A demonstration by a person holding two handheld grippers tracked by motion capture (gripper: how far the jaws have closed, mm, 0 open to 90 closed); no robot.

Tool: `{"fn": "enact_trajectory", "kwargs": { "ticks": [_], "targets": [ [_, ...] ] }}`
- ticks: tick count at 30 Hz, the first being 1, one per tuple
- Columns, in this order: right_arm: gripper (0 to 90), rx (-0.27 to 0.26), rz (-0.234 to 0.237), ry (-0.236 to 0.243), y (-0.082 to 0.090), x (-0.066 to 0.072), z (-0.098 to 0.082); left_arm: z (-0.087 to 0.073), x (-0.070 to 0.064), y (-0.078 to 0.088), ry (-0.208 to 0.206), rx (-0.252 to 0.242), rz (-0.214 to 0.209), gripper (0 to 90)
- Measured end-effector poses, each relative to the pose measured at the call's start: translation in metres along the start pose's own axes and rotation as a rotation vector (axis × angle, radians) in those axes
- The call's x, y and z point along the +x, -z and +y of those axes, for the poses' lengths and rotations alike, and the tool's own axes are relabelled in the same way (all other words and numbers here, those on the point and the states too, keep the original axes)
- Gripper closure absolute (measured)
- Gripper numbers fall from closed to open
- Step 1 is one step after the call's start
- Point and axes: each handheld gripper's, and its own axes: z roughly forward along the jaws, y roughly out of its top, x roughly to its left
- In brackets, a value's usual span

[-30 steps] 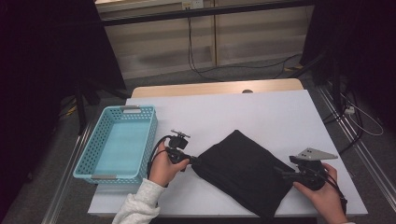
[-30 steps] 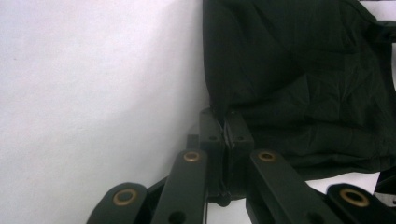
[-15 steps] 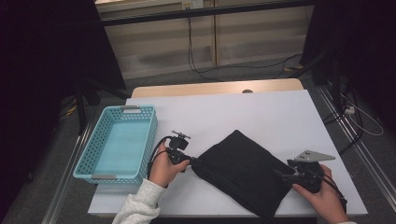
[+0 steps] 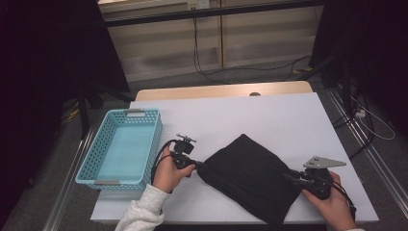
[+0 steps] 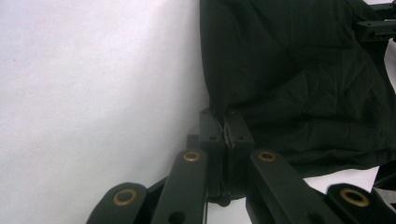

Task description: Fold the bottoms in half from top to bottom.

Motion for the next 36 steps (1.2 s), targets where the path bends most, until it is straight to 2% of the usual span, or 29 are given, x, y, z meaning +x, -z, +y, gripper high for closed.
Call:
{"fn": "enact_trajectory", "kwargs": {
  "ticks": [1,7,12,15,17,19,22,25,29,33,36],
  "targets": [
    [77.9,0.000,0.010,-0.006,0.000,0.000,0.000,0.000,0.000,0.000,0.000,0.000,0.002,88.0],
    [80.1,-0.002,-0.010,-0.015,0.000,0.005,0.000,0.000,0.001,0.001,-0.003,-0.003,0.006,87.9],
    [80.3,-0.004,-0.022,0.009,0.000,0.008,0.001,0.001,-0.003,0.001,-0.028,-0.011,0.035,85.0],
    [80.3,-0.004,-0.024,0.016,0.000,0.008,0.001,0.001,-0.004,0.002,-0.038,-0.014,0.065,76.6],
    [80.3,-0.002,-0.027,0.024,0.000,0.009,0.001,0.001,-0.004,0.003,-0.045,-0.021,0.071,66.1],
    [80.3,0.002,-0.029,0.028,0.000,0.009,0.002,0.000,-0.006,0.004,-0.042,-0.031,0.091,61.9],
    [80.3,0.004,-0.038,0.037,0.000,0.011,0.003,-0.001,-0.007,0.003,-0.040,-0.040,0.100,50.1],
    [80.3,0.007,-0.038,0.040,0.000,0.012,0.003,-0.003,-0.010,-0.001,-0.056,-0.039,0.120,43.8],
    [80.2,0.005,-0.043,0.065,0.000,0.013,0.002,-0.006,-0.013,-0.011,-0.083,-0.018,0.151,40.2],
    [80.2,0.007,-0.044,0.066,0.000,0.014,0.002,-0.009,-0.016,-0.017,-0.147,-0.018,0.189,38.0],
    [80.2,0.005,-0.041,0.064,0.000,0.013,0.002,-0.011,-0.018,-0.018,-0.175,-0.019,0.208,38.6]
  ]
}}
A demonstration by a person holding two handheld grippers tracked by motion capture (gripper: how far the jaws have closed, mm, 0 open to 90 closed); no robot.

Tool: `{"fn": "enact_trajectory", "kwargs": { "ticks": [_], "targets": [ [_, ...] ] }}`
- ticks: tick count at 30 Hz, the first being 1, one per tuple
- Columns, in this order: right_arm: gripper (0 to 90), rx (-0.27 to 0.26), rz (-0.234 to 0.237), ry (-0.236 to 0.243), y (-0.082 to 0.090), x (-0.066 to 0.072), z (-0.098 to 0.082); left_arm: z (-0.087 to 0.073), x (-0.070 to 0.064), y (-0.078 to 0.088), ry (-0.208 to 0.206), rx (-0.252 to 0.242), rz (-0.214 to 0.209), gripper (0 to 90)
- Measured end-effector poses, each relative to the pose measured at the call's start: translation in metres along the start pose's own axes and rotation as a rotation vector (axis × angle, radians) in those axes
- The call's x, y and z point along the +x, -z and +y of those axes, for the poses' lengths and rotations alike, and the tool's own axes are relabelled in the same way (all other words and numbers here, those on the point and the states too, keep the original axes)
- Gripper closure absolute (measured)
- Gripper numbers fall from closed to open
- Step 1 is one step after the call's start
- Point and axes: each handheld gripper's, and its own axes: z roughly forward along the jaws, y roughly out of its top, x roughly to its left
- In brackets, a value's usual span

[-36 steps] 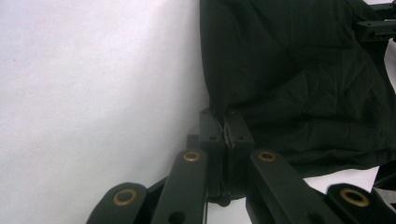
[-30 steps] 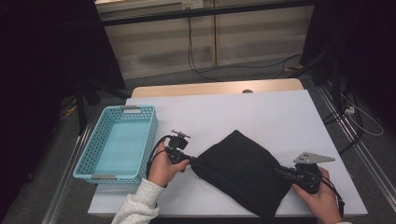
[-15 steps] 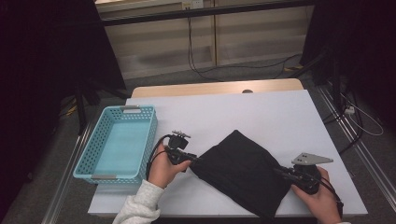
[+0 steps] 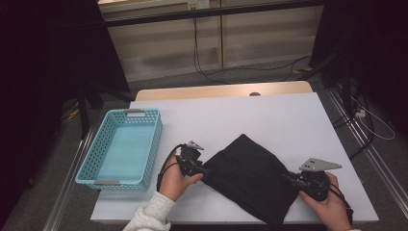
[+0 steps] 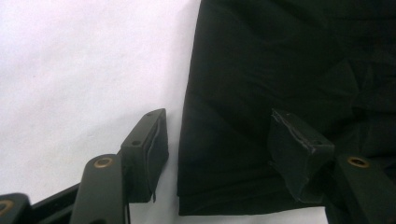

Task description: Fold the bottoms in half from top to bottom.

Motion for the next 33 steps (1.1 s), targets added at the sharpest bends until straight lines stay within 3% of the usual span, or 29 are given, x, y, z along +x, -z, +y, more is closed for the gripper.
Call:
{"fn": "enact_trajectory", "kwargs": {
  "ticks": [4,10,12,17,20,24,26,28,33],
  "targets": [
    [80.1,0.001,-0.001,0.000,0.000,0.000,0.000,-0.001,-0.005,-0.001,-0.040,0.007,0.035,38.7],
    [80.1,0.000,-0.001,-0.001,0.000,0.000,0.000,-0.003,-0.011,-0.002,-0.034,-0.009,0.054,42.4],
    [80.1,0.000,-0.001,-0.003,0.000,0.000,0.000,-0.002,-0.013,-0.001,-0.016,0.004,0.028,54.6],
    [80.2,0.000,-0.007,-0.004,-0.001,0.002,0.000,0.000,-0.018,-0.002,-0.017,0.033,0.019,66.2],
    [80.2,-0.001,-0.006,-0.006,-0.001,0.001,0.000,0.003,-0.018,-0.002,0.020,0.065,-0.025,79.4],
    [80.3,0.001,-0.006,-0.017,-0.001,0.001,0.000,0.007,-0.022,-0.003,0.019,0.092,-0.005,81.6],
    [80.4,0.002,-0.010,-0.018,-0.001,0.002,0.000,0.009,-0.024,-0.003,0.040,0.102,0.008,83.1],
    [80.4,0.003,-0.019,-0.015,-0.001,0.003,0.001,0.010,-0.022,-0.003,0.065,0.112,-0.006,83.6],
    [80.5,-0.002,-0.019,-0.015,-0.001,0.004,0.002,0.015,-0.015,-0.002,0.077,0.158,-0.021,83.5]
  ]
}}
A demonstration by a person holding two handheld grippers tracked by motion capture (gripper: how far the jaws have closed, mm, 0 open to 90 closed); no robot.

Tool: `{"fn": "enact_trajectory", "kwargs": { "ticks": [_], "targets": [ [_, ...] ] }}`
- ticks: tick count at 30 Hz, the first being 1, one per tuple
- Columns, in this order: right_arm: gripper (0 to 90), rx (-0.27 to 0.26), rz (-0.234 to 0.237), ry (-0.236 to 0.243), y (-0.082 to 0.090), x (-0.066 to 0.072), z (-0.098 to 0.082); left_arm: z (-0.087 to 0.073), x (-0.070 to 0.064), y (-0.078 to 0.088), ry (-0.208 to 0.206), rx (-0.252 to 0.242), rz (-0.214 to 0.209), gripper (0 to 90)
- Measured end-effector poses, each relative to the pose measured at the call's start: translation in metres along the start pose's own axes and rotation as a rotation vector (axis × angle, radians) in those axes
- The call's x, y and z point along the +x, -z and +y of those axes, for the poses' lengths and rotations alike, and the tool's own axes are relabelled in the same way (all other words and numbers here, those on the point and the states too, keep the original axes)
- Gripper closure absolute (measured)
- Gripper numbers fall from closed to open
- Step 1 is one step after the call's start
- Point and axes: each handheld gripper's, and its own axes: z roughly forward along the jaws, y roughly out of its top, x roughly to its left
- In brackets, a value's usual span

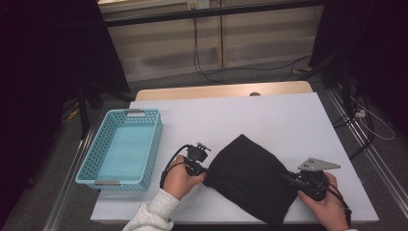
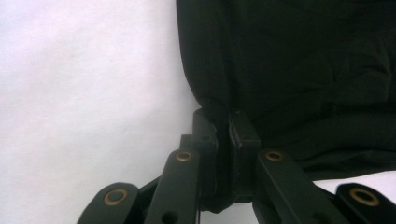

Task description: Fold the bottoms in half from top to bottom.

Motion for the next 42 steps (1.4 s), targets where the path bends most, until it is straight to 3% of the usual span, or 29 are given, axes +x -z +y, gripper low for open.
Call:
{"fn": "enact_trajectory", "kwargs": {
  "ticks": [5,10,17,22,29,34,39,42],
  "targets": [
    [80.5,-0.003,0.005,-0.027,0.000,-0.001,0.000,0.006,0.005,0.003,-0.009,0.030,-0.008,84.5],
    [80.5,-0.002,0.012,-0.035,-0.001,0.001,0.002,0.012,0.016,0.010,0.006,0.016,0.000,84.9],
    [80.4,0.008,0.009,-0.018,-0.005,0.018,0.008,0.023,0.040,0.018,0.014,-0.003,-0.010,84.9],
    [80.3,0.014,0.009,-0.009,-0.009,0.030,0.009,0.030,0.055,0.018,0.022,0.011,-0.006,84.9],
    [80.3,0.015,0.004,0.011,-0.012,0.039,0.008,0.033,0.057,0.016,0.020,0.010,0.005,83.3],
    [80.4,0.015,0.006,0.010,-0.011,0.039,0.007,0.028,0.057,0.023,0.007,-0.040,0.036,71.5],
    [80.4,0.015,0.009,0.007,-0.011,0.039,0.007,0.020,0.059,0.027,0.029,-0.068,0.073,54.5],
    [80.4,0.013,0.014,0.005,-0.011,0.038,0.007,0.014,0.062,0.026,0.068,-0.081,0.095,47.6]
  ]
}}
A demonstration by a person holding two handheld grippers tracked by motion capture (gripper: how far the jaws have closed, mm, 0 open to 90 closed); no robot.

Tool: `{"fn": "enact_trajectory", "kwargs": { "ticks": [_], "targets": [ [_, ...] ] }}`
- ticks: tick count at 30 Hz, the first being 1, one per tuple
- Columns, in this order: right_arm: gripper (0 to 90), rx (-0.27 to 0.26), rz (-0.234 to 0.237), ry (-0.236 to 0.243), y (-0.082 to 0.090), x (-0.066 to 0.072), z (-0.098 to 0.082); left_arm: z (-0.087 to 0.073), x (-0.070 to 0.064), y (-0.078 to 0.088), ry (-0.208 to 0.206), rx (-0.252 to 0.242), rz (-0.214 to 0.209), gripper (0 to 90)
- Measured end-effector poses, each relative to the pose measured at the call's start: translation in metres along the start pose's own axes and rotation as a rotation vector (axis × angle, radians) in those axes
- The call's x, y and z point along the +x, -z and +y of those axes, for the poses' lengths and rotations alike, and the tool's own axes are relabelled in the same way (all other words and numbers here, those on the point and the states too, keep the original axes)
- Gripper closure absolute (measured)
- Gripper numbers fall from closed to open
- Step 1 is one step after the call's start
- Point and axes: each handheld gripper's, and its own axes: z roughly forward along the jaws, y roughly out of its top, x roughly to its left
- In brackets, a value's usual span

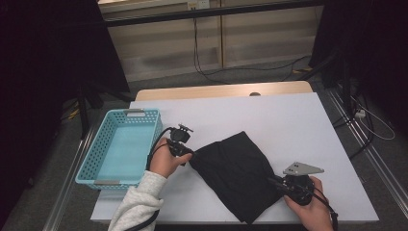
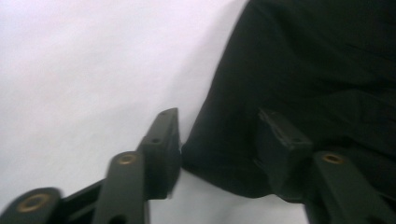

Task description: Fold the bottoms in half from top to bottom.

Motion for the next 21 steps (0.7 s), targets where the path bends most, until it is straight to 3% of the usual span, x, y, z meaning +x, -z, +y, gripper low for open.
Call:
{"fn": "enact_trajectory", "kwargs": {
  "ticks": [3,7,10,15,18,21],
  "targets": [
    [80.4,0.000,-0.002,0.001,0.000,0.001,0.000,-0.005,0.002,-0.002,0.036,-0.018,0.007,42.3],
    [80.4,-0.001,-0.003,0.003,0.000,0.001,0.000,-0.010,0.001,-0.005,0.047,-0.012,0.017,42.4],
    [80.4,0.000,-0.006,0.004,0.000,0.001,0.000,-0.014,-0.001,-0.011,0.059,0.014,0.000,46.0],
    [80.4,0.000,-0.006,0.005,-0.001,0.001,0.000,-0.014,-0.007,-0.013,0.072,-0.007,0.021,50.7],
    [80.4,-0.001,-0.006,0.008,-0.001,0.001,0.000,-0.012,-0.009,-0.015,0.063,-0.008,0.013,58.4],
    [80.4,-0.001,-0.008,0.012,-0.001,0.002,0.000,-0.010,-0.012,-0.017,0.082,-0.008,-0.008,66.2]
  ]
}}
